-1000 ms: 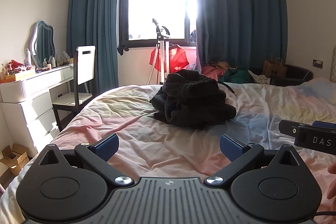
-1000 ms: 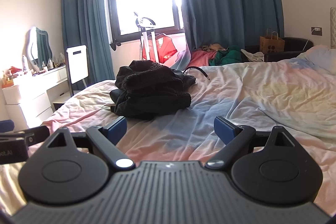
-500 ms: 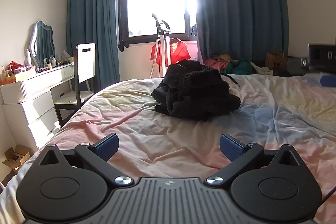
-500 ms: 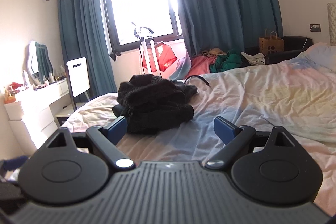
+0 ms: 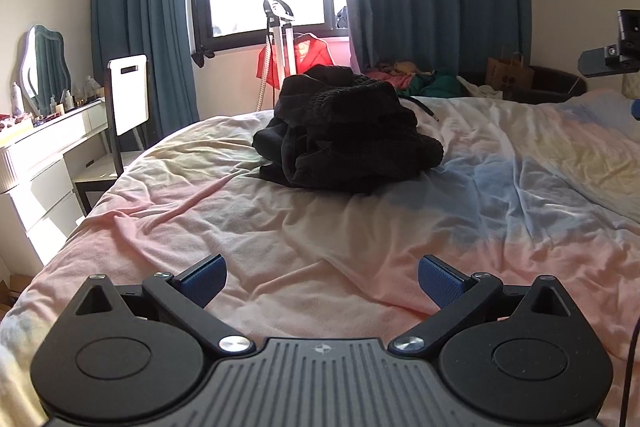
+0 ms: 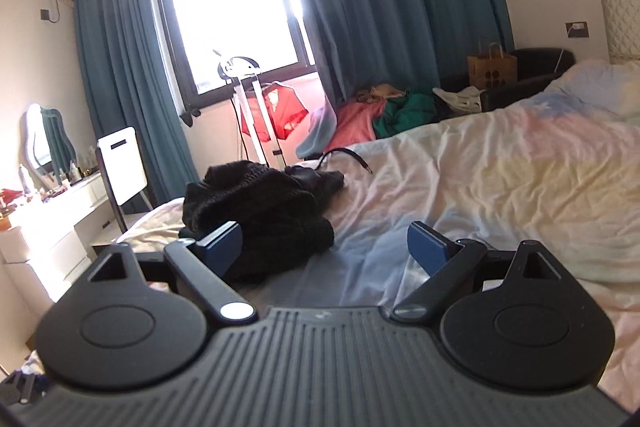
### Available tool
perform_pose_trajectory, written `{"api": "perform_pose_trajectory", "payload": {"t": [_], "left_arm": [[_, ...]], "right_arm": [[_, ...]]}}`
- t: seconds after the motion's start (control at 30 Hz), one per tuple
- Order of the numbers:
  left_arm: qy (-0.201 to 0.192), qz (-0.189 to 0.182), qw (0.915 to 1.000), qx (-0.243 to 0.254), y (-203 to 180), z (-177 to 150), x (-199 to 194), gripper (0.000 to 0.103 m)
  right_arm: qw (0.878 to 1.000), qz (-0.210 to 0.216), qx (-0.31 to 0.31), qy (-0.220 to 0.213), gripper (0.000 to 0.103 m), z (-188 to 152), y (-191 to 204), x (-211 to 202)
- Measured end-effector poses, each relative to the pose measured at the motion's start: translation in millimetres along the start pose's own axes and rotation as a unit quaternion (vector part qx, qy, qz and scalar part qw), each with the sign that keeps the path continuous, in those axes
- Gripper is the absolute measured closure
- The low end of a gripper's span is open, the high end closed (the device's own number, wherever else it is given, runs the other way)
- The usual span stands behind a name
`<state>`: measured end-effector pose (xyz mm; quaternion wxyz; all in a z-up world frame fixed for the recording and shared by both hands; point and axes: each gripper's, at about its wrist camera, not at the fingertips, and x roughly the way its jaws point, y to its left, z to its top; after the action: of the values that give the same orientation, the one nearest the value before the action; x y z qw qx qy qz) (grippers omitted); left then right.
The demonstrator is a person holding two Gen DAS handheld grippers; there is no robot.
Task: Fold clothes
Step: 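Move both grippers toward the black clothing pile on the bed, then grasp the knit cuff with the left gripper while the right gripper grasps the waistband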
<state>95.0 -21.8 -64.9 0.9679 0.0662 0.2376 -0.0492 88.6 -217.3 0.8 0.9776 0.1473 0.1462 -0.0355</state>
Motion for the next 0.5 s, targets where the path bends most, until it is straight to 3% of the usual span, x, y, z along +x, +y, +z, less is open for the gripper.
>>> {"api": "perform_pose_trajectory", "payload": {"t": [0.1,0.23,0.37,0.5], "left_arm": [[-0.011,-0.010,0.9999,0.006,-6.9,27.8,39.8,0.000],[-0.025,0.008,0.9994,0.021,-18.9,74.7,107.1,0.001],[-0.054,0.061,0.9949,0.059,-34.2,115.2,175.6,0.003],[-0.063,0.094,0.9924,0.047,-36.1,140.9,239.3,0.004]], "right_arm": [[1.000,0.001,0.006,-0.001,0.012,1.6,-7.5,2.9],[1.000,0.012,0.008,0.006,0.012,-3.7,-17.1,16.5],[0.999,0.012,0.027,0.033,0.012,-12.4,-30.6,36.3],[0.997,0.006,0.057,0.048,0.012,-18.1,-45.3,56.5]]}}
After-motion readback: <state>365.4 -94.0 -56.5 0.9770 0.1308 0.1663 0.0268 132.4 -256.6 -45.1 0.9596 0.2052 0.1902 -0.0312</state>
